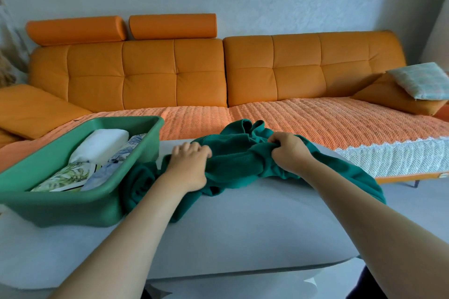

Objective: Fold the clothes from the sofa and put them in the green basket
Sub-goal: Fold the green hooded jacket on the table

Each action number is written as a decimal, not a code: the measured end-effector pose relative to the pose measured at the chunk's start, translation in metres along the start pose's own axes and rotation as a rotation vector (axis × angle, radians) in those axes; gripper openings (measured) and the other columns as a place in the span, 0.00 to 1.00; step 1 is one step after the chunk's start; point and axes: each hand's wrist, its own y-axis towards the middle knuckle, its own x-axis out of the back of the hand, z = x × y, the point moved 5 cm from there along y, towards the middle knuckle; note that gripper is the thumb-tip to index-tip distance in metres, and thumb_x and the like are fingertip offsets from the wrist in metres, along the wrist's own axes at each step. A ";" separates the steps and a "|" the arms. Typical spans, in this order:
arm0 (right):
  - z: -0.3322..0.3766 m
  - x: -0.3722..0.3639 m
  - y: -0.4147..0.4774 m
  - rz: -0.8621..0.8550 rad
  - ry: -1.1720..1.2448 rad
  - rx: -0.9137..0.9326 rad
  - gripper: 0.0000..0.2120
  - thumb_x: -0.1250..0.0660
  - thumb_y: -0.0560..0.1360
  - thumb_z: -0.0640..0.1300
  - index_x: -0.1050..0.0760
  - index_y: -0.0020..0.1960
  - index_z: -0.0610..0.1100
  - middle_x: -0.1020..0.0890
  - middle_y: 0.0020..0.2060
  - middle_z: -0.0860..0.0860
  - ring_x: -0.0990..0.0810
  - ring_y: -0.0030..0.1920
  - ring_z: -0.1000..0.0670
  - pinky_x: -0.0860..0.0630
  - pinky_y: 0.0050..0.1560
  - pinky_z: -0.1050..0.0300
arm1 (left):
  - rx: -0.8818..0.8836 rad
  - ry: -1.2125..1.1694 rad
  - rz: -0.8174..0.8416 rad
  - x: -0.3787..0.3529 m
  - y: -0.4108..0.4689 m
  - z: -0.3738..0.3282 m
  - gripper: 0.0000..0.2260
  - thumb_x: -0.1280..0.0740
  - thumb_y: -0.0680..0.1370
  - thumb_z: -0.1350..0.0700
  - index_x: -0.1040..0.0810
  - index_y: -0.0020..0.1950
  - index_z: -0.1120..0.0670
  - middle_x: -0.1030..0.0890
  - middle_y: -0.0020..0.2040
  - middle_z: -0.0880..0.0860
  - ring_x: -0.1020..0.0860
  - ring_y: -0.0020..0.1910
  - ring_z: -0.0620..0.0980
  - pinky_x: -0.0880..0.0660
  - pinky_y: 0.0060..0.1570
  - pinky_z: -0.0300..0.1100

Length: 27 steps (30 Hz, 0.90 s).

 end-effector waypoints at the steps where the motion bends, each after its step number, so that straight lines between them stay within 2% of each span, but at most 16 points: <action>1: -0.002 0.001 -0.001 -0.011 0.048 -0.017 0.14 0.43 0.66 0.35 0.25 0.39 0.53 0.20 0.35 0.51 0.22 0.37 0.47 0.26 0.34 0.52 | -0.094 -0.063 -0.038 -0.003 -0.001 -0.015 0.28 0.35 0.70 0.61 0.35 0.68 0.46 0.33 0.65 0.50 0.35 0.65 0.54 0.41 0.67 0.49; 4: -0.008 0.008 -0.001 -0.055 0.212 -0.069 0.13 0.42 0.64 0.37 0.23 0.39 0.51 0.19 0.33 0.51 0.22 0.35 0.48 0.26 0.32 0.54 | -0.341 -0.218 -0.134 -0.008 -0.006 -0.060 0.29 0.30 0.68 0.55 0.37 0.66 0.47 0.36 0.61 0.49 0.34 0.59 0.53 0.36 0.61 0.49; 6: -0.012 0.013 -0.001 -0.092 0.306 -0.107 0.14 0.42 0.64 0.37 0.21 0.39 0.51 0.18 0.34 0.52 0.21 0.36 0.48 0.23 0.33 0.54 | -0.388 -0.175 -0.177 -0.014 -0.007 -0.079 0.28 0.27 0.69 0.50 0.37 0.63 0.47 0.36 0.60 0.49 0.32 0.54 0.52 0.32 0.54 0.48; 8: -0.017 0.017 -0.001 -0.121 0.402 -0.140 0.16 0.42 0.65 0.36 0.20 0.38 0.52 0.18 0.32 0.54 0.21 0.35 0.48 0.21 0.34 0.53 | -0.369 -0.184 -0.227 -0.017 -0.004 -0.084 0.23 0.30 0.72 0.59 0.36 0.62 0.47 0.34 0.59 0.50 0.29 0.48 0.53 0.32 0.43 0.47; 10: -0.020 0.022 -0.001 -0.153 0.445 -0.146 0.17 0.43 0.65 0.34 0.20 0.36 0.52 0.19 0.28 0.56 0.23 0.32 0.49 0.24 0.30 0.56 | -0.318 -0.343 -0.245 -0.009 0.004 -0.078 0.20 0.37 0.72 0.68 0.33 0.57 0.47 0.31 0.55 0.49 0.29 0.40 0.52 0.38 0.36 0.45; 12: -0.022 0.031 0.000 -0.218 0.414 -0.122 0.17 0.44 0.65 0.33 0.22 0.37 0.51 0.20 0.29 0.55 0.25 0.31 0.50 0.28 0.28 0.57 | -0.230 -0.464 -0.311 0.006 0.014 -0.063 0.19 0.42 0.73 0.71 0.33 0.52 0.47 0.29 0.49 0.49 0.33 0.32 0.46 0.42 0.33 0.45; 15: -0.018 0.039 -0.002 -0.309 0.253 -0.069 0.19 0.45 0.65 0.31 0.24 0.42 0.51 0.19 0.38 0.52 0.24 0.39 0.48 0.28 0.36 0.56 | -0.146 -0.467 -0.407 0.019 0.025 -0.046 0.18 0.43 0.74 0.72 0.33 0.50 0.48 0.27 0.48 0.49 0.36 0.29 0.47 0.40 0.28 0.46; 17: -0.007 0.040 -0.009 -0.417 -0.078 0.038 0.20 0.43 0.65 0.29 0.25 0.47 0.49 0.20 0.43 0.50 0.25 0.46 0.45 0.28 0.49 0.50 | -0.125 -0.437 -0.387 0.016 0.030 -0.048 0.19 0.43 0.75 0.72 0.30 0.53 0.48 0.27 0.51 0.49 0.35 0.30 0.47 0.39 0.27 0.45; 18: 0.001 0.038 -0.015 -0.494 -0.255 0.124 0.20 0.41 0.66 0.29 0.24 0.51 0.47 0.21 0.46 0.48 0.26 0.48 0.43 0.29 0.51 0.48 | -0.114 -0.433 -0.359 0.012 0.032 -0.052 0.21 0.43 0.75 0.72 0.27 0.57 0.48 0.28 0.53 0.49 0.34 0.32 0.47 0.38 0.28 0.44; 19: 0.011 0.034 -0.021 -0.566 -0.339 0.231 0.18 0.39 0.67 0.30 0.24 0.53 0.44 0.23 0.47 0.45 0.27 0.48 0.41 0.28 0.49 0.46 | -0.098 -0.438 -0.329 0.007 0.034 -0.054 0.23 0.44 0.76 0.72 0.26 0.61 0.49 0.28 0.56 0.49 0.31 0.35 0.47 0.34 0.30 0.45; 20: 0.021 0.028 -0.026 -0.591 -0.330 0.337 0.14 0.36 0.69 0.30 0.25 0.52 0.42 0.24 0.46 0.44 0.26 0.44 0.40 0.26 0.43 0.45 | -0.082 -0.444 -0.305 0.004 0.036 -0.056 0.24 0.44 0.77 0.71 0.26 0.66 0.49 0.28 0.58 0.50 0.29 0.38 0.49 0.29 0.34 0.48; 22: 0.034 0.010 -0.031 -0.483 -0.201 0.490 0.05 0.34 0.72 0.36 0.29 0.45 0.43 0.26 0.38 0.48 0.27 0.34 0.43 0.28 0.30 0.50 | -0.054 -0.458 -0.291 0.002 0.040 -0.056 0.23 0.43 0.80 0.69 0.27 0.71 0.50 0.27 0.61 0.52 0.25 0.44 0.53 0.24 0.43 0.52; 23: 0.036 -0.002 -0.029 -0.388 -0.174 0.481 0.07 0.33 0.73 0.43 0.31 0.44 0.45 0.28 0.35 0.52 0.29 0.31 0.46 0.31 0.29 0.53 | -0.048 -0.465 -0.298 0.001 0.043 -0.055 0.22 0.42 0.80 0.68 0.27 0.71 0.50 0.26 0.62 0.51 0.24 0.45 0.53 0.24 0.44 0.52; 25: 0.026 -0.025 -0.022 -0.182 -0.309 0.347 0.17 0.31 0.70 0.58 0.32 0.49 0.48 0.28 0.40 0.54 0.27 0.38 0.49 0.29 0.35 0.54 | -0.069 -0.477 -0.311 0.001 0.045 -0.057 0.20 0.40 0.81 0.66 0.26 0.70 0.50 0.26 0.63 0.50 0.24 0.47 0.52 0.24 0.45 0.50; 27: 0.007 -0.037 -0.016 -0.074 -0.594 0.215 0.30 0.30 0.67 0.65 0.33 0.59 0.48 0.29 0.51 0.51 0.27 0.50 0.48 0.26 0.49 0.51 | -0.100 -0.477 -0.332 0.002 0.043 -0.060 0.18 0.35 0.80 0.64 0.24 0.68 0.51 0.28 0.66 0.50 0.24 0.55 0.52 0.24 0.52 0.50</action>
